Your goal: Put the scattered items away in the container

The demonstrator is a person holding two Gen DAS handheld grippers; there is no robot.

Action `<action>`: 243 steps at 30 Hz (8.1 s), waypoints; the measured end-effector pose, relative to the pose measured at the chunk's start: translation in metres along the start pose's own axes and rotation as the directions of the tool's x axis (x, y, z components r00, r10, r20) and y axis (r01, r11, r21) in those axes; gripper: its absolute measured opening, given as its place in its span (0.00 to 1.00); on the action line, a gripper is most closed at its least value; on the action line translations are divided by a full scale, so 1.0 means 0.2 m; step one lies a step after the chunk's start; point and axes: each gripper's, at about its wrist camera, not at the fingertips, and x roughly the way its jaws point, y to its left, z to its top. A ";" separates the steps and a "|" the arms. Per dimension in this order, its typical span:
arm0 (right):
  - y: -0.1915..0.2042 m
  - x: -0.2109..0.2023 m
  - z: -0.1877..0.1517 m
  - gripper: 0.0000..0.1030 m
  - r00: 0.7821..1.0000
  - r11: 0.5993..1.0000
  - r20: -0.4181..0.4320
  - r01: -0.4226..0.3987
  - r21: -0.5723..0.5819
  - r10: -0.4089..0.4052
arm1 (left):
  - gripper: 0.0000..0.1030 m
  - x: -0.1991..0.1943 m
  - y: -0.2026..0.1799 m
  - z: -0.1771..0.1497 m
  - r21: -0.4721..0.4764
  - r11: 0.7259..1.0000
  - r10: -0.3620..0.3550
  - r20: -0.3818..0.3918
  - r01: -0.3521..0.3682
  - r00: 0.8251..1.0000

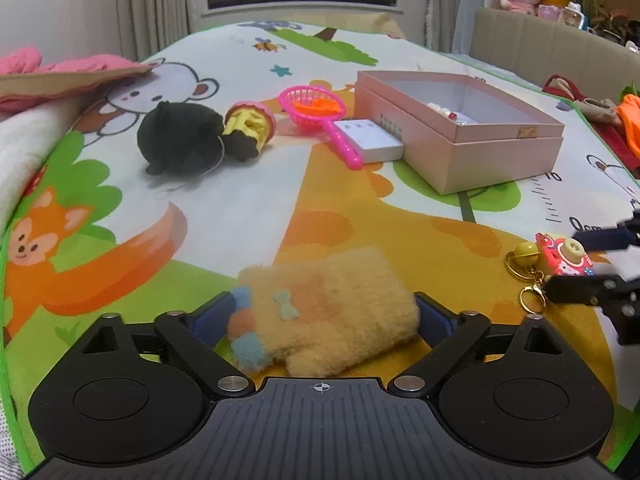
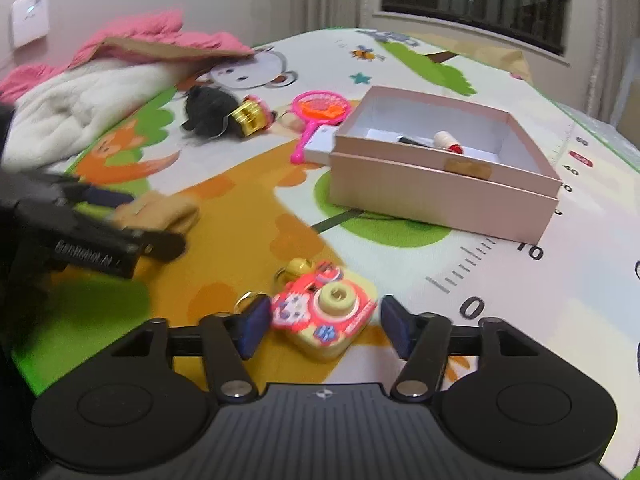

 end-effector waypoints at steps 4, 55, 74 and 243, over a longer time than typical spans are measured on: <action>-0.02 0.04 0.00 0.61 1.000 0.998 -0.008 -0.008 0.056 0.009 | 0.74 -0.03 -0.02 -0.01 0.019 1.000 0.003 0.012 -0.003 1.000; -0.58 0.25 0.74 0.71 0.972 0.991 0.235 -0.006 0.133 -0.026 | 0.94 0.29 -0.17 0.55 0.130 0.989 -0.088 0.195 0.063 0.977; 0.16 1.10 1.26 0.79 0.991 0.995 -0.115 0.052 -0.086 -0.062 | 0.96 0.10 0.48 0.22 -0.143 0.989 -0.011 0.161 0.035 0.987; -0.02 0.07 0.02 0.24 1.000 1.000 0.011 -0.019 0.000 0.019 | 0.43 0.01 -0.04 0.24 0.436 0.895 0.082 0.054 -0.097 0.995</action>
